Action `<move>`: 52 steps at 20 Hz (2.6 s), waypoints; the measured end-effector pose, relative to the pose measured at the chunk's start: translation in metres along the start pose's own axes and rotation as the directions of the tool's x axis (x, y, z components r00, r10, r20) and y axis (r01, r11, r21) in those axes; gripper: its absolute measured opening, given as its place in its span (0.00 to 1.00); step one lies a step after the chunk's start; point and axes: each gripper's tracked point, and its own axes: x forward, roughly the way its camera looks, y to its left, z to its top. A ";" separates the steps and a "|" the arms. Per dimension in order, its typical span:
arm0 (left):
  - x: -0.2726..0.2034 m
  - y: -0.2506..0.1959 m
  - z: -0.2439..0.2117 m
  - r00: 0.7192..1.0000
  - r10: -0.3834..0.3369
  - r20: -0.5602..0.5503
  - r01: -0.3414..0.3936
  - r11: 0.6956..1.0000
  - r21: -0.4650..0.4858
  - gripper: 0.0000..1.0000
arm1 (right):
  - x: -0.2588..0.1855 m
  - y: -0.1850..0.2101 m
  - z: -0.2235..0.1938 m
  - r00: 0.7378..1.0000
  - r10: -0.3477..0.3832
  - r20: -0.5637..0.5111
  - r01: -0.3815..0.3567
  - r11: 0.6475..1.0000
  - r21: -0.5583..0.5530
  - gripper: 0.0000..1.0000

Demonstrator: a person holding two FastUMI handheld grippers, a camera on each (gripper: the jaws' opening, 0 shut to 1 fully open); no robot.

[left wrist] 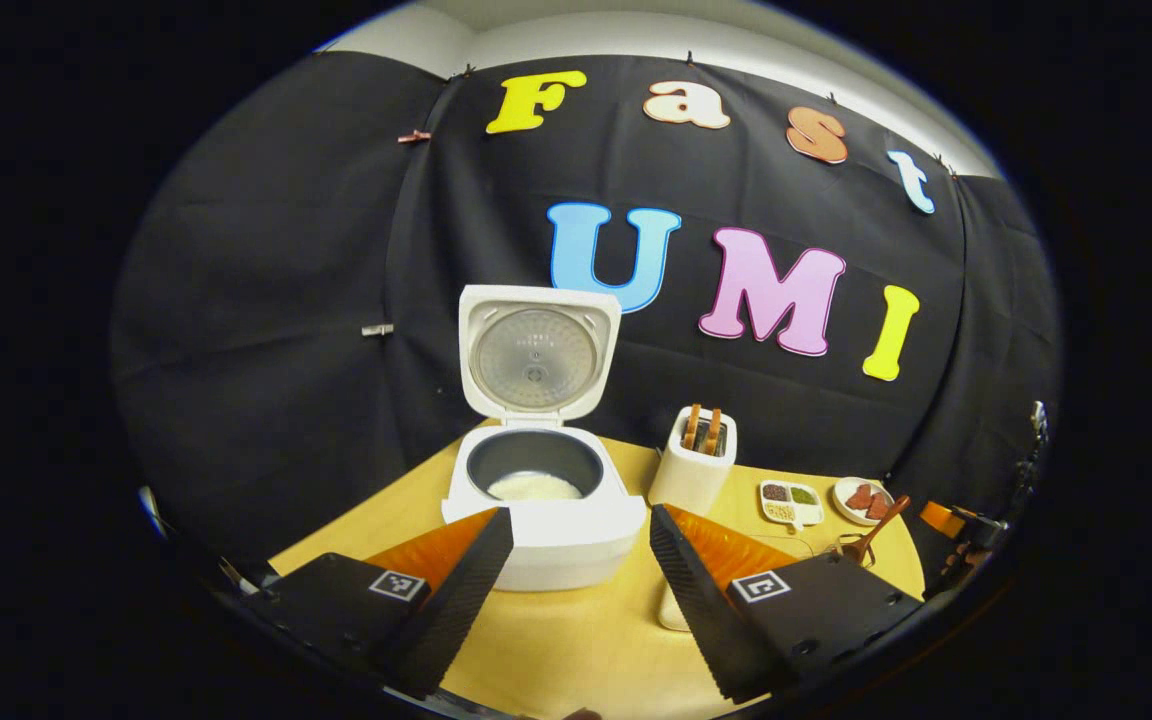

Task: Close the left gripper, press the button to open the rice cooker; take a wooden spoon from the chopstick holder with the right hand, scoop a spoonful of rice and pour it into the rice cooker, then put the wooden spoon back into the chopstick holder.

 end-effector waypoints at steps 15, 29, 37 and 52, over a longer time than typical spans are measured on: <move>0.103 0.024 0.189 0.988 0.046 0.145 -0.050 0.999 0.021 0.95 | -0.091 0.056 0.034 0.996 0.058 0.061 -0.055 0.997 -0.048 0.98; 0.293 0.061 0.254 0.990 0.041 0.136 -0.042 0.999 0.005 0.95 | -0.112 0.042 0.035 0.998 -0.025 0.053 0.028 0.997 -0.068 0.98; 0.347 0.074 0.207 0.994 0.103 -0.025 -0.103 0.995 -0.002 0.95 | -0.117 0.045 0.027 0.998 -0.030 0.046 0.032 0.999 -0.030 0.99; 0.245 0.049 0.113 0.972 0.154 -0.175 -0.154 0.988 0.014 0.96 | -0.121 0.052 0.010 0.998 0.046 0.033 -0.046 0.999 -0.004 0.98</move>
